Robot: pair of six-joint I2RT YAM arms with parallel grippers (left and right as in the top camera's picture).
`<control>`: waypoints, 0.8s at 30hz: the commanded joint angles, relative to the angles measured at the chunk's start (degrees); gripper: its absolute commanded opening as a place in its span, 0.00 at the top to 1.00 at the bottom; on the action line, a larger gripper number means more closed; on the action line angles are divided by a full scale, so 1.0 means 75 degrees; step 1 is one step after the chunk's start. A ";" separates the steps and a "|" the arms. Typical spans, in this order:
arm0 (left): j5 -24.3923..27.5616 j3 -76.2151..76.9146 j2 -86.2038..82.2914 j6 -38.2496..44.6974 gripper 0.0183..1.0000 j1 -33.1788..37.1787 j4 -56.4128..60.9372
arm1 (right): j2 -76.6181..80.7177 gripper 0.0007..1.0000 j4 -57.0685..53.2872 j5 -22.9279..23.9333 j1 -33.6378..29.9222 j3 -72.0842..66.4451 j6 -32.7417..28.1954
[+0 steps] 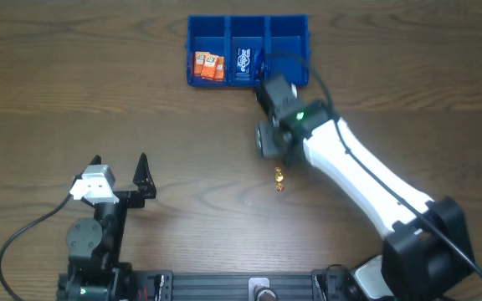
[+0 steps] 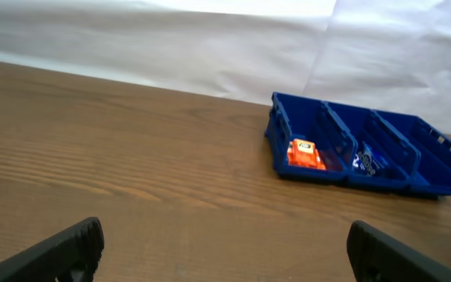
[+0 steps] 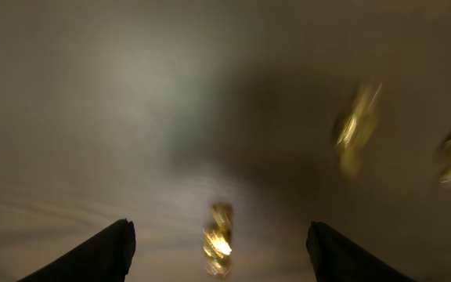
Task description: Sort Candies Into Trays
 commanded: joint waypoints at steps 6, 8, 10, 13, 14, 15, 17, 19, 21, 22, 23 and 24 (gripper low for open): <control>-0.0047 -0.0169 -0.0041 0.0108 0.00 0.0026 -0.0259 | 0.0493 0.27 0.1125 -0.0597 0.0192 -0.1719 0.0530; -0.0050 -0.0169 -0.0041 0.0108 0.00 0.0026 -0.0259 | 0.0717 0.28 0.1300 -0.0644 0.0428 -0.1719 0.0536; -0.0047 -0.0169 -0.0041 0.0108 0.00 0.0026 -0.0259 | 0.0816 0.30 0.1387 -0.0656 0.0446 -0.1719 0.0629; -0.0050 -0.0169 -0.0041 0.0108 0.00 0.0026 -0.0259 | 0.0851 0.37 0.1530 -0.0656 0.0446 -0.1719 0.0737; -0.0047 -0.0169 -0.0041 0.0108 0.00 0.0026 -0.0259 | 0.0851 0.39 0.1539 -0.0656 0.0446 -0.1719 0.0769; -0.0050 -0.0169 -0.0041 0.0108 0.00 0.0026 -0.0259 | 0.0851 0.43 0.1542 -0.0653 0.0446 -0.1719 0.0804; -0.0050 -0.0169 -0.0041 0.0108 0.00 0.0026 -0.0259 | 0.0851 0.52 0.1521 -0.0656 0.0446 -0.1719 0.0880; -0.0047 -0.0169 -0.0041 0.0108 0.00 0.0026 -0.0259 | 0.0851 0.60 0.1515 -0.0656 0.0449 -0.1719 0.0880; -0.0047 -0.0169 -0.0041 0.0108 0.00 0.0026 -0.0259 | 0.0851 0.70 0.1518 -0.0653 0.0449 -0.1719 0.0880; -0.0047 -0.0169 -0.0041 0.0108 0.00 0.0026 -0.0259 | 0.0851 0.74 0.1521 -0.0653 0.0449 -0.1719 0.0880; -0.0047 -0.0169 -0.0041 0.0108 0.00 0.0026 -0.0259 | 0.0851 0.77 0.1524 -0.0653 0.0449 -0.1719 0.0880; -0.0047 -0.0169 -0.0041 0.0108 0.00 0.0026 -0.0259 | 0.0848 0.79 0.1530 -0.0650 0.0449 -0.1719 0.0880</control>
